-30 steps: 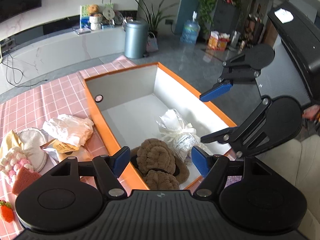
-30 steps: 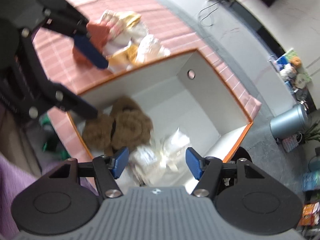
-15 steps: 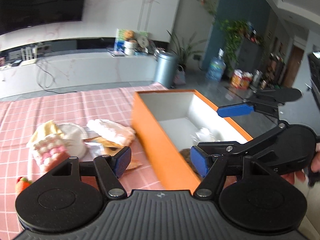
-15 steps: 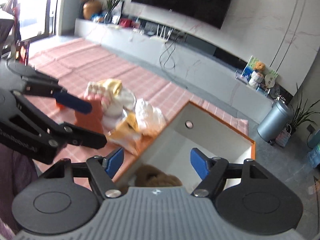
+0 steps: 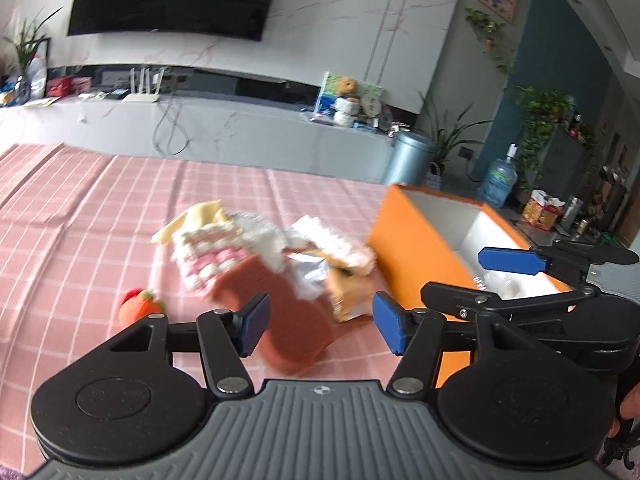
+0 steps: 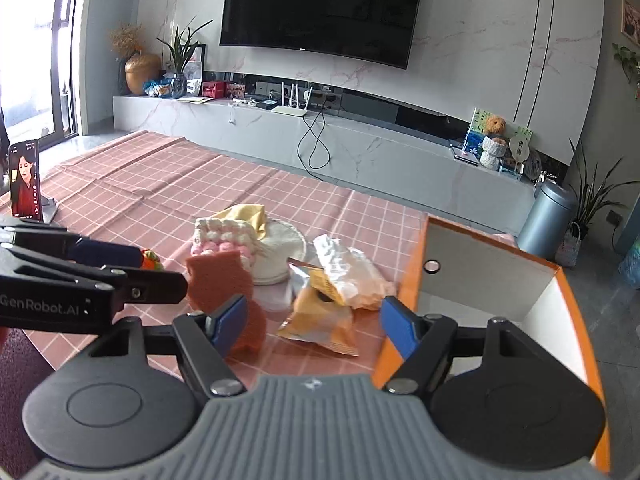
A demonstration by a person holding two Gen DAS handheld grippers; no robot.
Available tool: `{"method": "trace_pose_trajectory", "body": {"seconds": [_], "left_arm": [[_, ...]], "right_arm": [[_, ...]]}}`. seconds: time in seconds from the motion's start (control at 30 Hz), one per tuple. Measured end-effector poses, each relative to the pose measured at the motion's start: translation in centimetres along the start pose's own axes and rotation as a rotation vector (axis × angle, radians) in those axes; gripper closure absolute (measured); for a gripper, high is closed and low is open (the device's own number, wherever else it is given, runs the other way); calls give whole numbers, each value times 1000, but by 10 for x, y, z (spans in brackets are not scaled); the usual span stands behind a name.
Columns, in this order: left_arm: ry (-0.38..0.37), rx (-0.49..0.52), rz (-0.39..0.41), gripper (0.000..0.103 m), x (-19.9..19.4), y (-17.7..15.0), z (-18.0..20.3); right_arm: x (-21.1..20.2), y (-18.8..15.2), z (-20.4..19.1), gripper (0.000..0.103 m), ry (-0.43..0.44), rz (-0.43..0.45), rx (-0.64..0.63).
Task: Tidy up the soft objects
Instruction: 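Grasp the red bear-shaped sponge with the right tool while the left tool approaches the crocheted strawberry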
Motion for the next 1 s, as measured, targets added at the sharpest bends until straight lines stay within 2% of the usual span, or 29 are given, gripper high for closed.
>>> {"method": "trace_pose_trajectory", "body": {"seconds": [0.17, 0.33, 0.53, 0.67, 0.87, 1.0], "left_arm": [[61, -22, -34, 39, 0, -21, -30], [134, -44, -48, 39, 3, -31, -59], [182, -56, -61, 39, 16, -33, -81], [227, -46, -67, 39, 27, -30, -96], [293, -8, -57, 32, 47, -20, -121], [317, 5, -65, 31, 60, -20, -133]], "right_arm": [[19, -14, -23, 33, 9, -12, 10], [42, -32, -39, 33, 64, -56, 42], [65, -36, -57, 26, 108, -74, 10], [82, -33, -66, 16, 143, -81, -18], [112, -27, -76, 8, 160, -96, -60], [129, -26, -75, 8, 161, -120, -51]]}}
Point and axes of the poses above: each gripper's, at about its wrist camera, not at the fingertips, and x roughly the way its jaws point, z to its right, y to its top, the point moved 10 cm from there along x, roughly the way its jaws point, and after that the axes turned 4 degrees about z, right-handed, at the moved point
